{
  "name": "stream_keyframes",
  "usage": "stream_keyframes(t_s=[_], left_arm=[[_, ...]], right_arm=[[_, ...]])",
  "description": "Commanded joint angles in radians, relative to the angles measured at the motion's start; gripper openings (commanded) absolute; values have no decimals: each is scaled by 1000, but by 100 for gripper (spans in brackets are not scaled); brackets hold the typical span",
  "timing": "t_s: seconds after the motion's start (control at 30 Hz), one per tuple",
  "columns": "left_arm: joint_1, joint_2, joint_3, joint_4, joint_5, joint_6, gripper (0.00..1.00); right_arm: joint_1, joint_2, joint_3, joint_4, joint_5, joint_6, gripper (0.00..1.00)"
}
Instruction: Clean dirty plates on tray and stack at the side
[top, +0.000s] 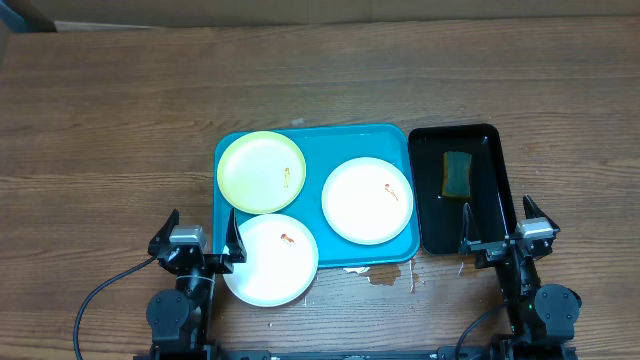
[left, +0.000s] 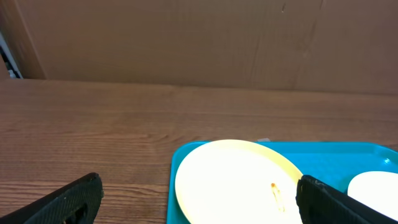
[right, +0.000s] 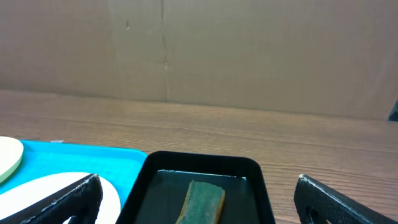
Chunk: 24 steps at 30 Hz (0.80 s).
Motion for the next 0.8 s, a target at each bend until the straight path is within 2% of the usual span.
stream_keyframes(t_s=[0.0,0.57,0.63,0.77], left_arm=[[-3,-11,-4,0,-3,19,100],[-2,-11,-4,2,-3,19,100],[-2,-11,-4,55,-3,19,100],[-3,-11,-4,66,37,18,100]], right_arm=[[-7,-12,-11,6,-5,-4,100],[-7,-12,-11,6,-5,-3,100],[-7,-12,-11,6,-5,-3,100],[-7,-12,-11,6,-5,-3,100]])
